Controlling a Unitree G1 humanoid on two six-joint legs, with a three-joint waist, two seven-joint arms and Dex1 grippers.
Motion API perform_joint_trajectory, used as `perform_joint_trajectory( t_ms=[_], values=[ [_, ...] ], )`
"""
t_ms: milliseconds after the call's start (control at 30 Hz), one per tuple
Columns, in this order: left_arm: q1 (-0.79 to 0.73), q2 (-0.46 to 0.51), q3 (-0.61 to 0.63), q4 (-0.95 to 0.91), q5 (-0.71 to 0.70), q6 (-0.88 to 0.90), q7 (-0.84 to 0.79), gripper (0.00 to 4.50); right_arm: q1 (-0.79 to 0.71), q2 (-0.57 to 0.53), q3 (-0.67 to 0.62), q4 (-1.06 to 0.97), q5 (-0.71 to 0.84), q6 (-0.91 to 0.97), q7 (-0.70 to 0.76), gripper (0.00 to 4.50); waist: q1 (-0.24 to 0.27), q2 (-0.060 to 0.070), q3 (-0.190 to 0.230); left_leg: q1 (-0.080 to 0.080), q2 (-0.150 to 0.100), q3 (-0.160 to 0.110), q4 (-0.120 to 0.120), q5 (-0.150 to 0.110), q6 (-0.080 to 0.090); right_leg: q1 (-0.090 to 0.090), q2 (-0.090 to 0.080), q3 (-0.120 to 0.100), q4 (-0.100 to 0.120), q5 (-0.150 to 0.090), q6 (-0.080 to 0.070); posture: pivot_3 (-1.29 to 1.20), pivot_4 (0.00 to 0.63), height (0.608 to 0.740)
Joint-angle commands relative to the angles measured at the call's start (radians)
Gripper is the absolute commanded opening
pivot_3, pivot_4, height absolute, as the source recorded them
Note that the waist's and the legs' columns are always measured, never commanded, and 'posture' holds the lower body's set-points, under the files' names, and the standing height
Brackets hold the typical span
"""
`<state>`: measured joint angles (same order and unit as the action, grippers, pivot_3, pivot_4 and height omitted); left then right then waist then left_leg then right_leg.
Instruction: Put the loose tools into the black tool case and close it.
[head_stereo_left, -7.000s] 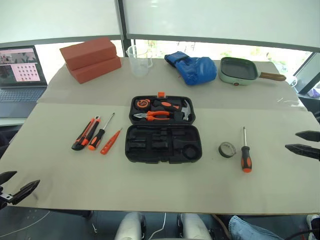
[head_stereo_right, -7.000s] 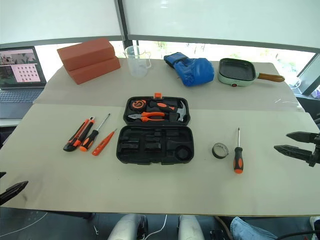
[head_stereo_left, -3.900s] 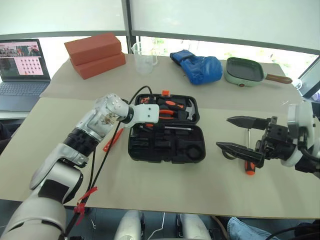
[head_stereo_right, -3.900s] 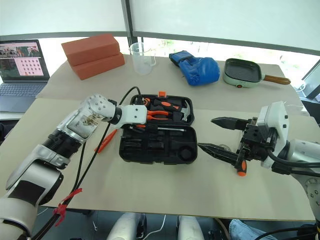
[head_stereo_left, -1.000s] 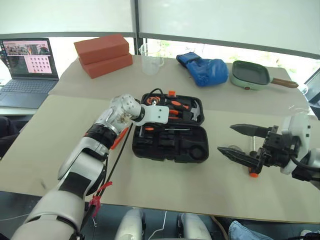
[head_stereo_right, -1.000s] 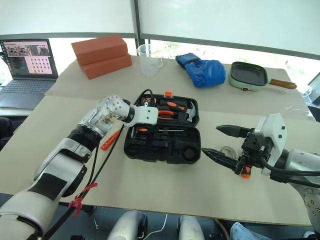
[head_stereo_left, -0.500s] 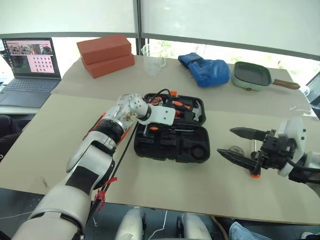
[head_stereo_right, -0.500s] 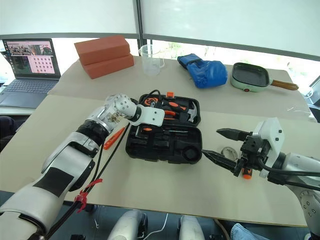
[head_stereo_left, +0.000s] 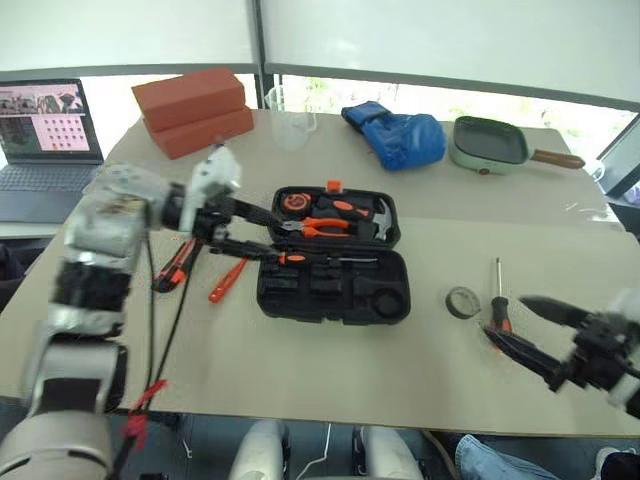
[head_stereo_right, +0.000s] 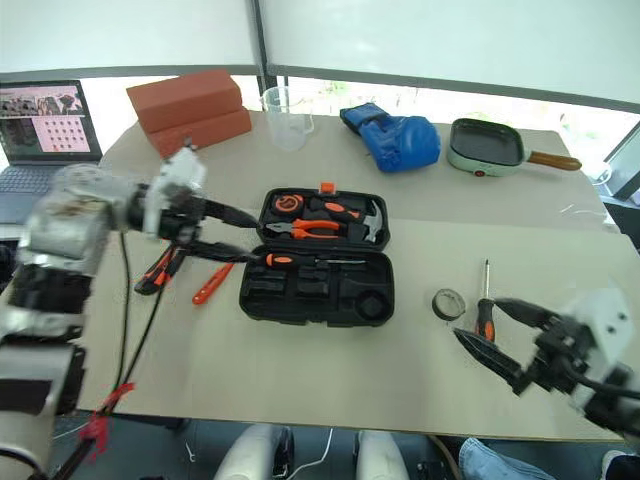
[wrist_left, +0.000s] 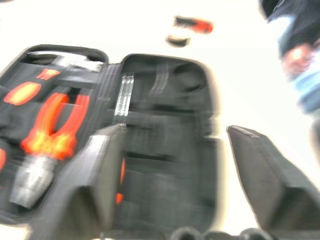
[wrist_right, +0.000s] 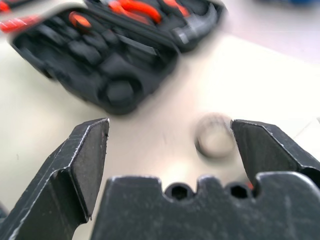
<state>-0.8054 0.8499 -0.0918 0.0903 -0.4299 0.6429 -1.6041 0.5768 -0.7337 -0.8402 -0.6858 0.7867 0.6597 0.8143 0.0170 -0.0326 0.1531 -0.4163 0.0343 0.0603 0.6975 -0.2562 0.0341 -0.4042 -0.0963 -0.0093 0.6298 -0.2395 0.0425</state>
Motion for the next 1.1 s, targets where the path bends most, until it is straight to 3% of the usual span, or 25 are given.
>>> perform_joint_trajectory(
  t_ms=[33, 133, 267, 500, 733, 833, 933, 1100],
  values=[
    [0.043, 0.077, 0.048, -0.173, -0.156, 0.103, -0.01, 4.45, 0.17, 0.063, -0.171, 0.025, -0.009, -0.001, 0.052, 4.5, 0.009, 0.0, 0.0, 0.001, 0.0, 0.0, 0.0, 0.0, 0.0, 0.001, 0.0, 0.0, 0.0, 0.0, 0.0, 0.0, 0.15, 0.738],
    [0.066, 0.084, 0.068, -0.244, -0.206, 0.141, 0.003, 4.45, 0.279, 0.119, -0.18, 0.037, -0.053, -0.024, 0.059, 4.5, 0.019, 0.0, 0.0, 0.002, 0.0, 0.0, 0.001, 0.0, 0.0, 0.002, 0.0, 0.001, -0.001, -0.002, -0.001, 0.0, 0.15, 0.738],
    [0.072, 0.07, 0.071, -0.291, -0.236, 0.154, 0.048, 4.45, 0.248, 0.124, -0.125, 0.032, -0.061, -0.012, 0.006, 4.5, 0.002, 0.001, 0.0, 0.003, 0.0, 0.002, 0.0, 0.0, 0.0, 0.001, 0.002, 0.006, 0.0, -0.002, -0.001, 0.0, 0.15, 0.738],
    [0.072, 0.089, 0.062, -0.299, -0.223, 0.132, 0.083, 4.45, 0.017, 0.088, 0.082, 0.078, -0.106, 0.036, -0.145, 4.5, -0.013, 0.001, -0.001, 0.008, -0.001, 0.005, -0.003, 0.0, 0.0, 0.0, 0.005, 0.012, 0.002, -0.003, -0.003, 0.0, 0.15, 0.738],
    [0.053, 0.096, 0.067, -0.322, -0.216, 0.163, 0.173, 4.45, -0.228, 0.117, 0.338, 0.264, -0.307, 0.011, -0.339, 4.5, -0.004, 0.001, 0.0, 0.008, -0.003, 0.006, -0.003, 0.0, 0.0, 0.0, 0.005, 0.014, 0.001, -0.003, -0.001, 0.0, 0.15, 0.738],
    [0.044, 0.109, 0.067, -0.335, -0.249, 0.225, 0.19, 4.45, -0.299, 0.141, 0.399, 0.321, -0.345, 0.016, -0.38, 4.5, -0.006, 0.002, 0.0, 0.007, -0.003, 0.007, -0.003, 0.0, 0.0, -0.001, 0.006, 0.018, 0.002, -0.003, 0.0, 0.0, 0.15, 0.738],
    [0.046, 0.061, 0.092, -0.349, -0.262, 0.208, 0.254, 4.45, -0.365, 0.169, 0.423, 0.375, -0.362, 0.023, -0.414, 4.5, -0.008, 0.002, 0.0, 0.008, -0.003, 0.008, -0.003, 0.0, 0.0, -0.001, 0.007, 0.018, 0.002, -0.003, 0.0, 0.0, 0.15, 0.738],
    [0.057, 0.028, 0.115, -0.362, -0.269, 0.203, 0.326, 4.5, -0.407, 0.196, 0.412, 0.399, -0.353, 0.027, -0.429, 3.15, -0.012, 0.001, 0.0, 0.009, -0.002, 0.008, -0.003, 0.0, 0.0, 0.0, 0.007, 0.019, 0.002, -0.002, 0.0, 0.0, 0.15, 0.738]
  ],
)
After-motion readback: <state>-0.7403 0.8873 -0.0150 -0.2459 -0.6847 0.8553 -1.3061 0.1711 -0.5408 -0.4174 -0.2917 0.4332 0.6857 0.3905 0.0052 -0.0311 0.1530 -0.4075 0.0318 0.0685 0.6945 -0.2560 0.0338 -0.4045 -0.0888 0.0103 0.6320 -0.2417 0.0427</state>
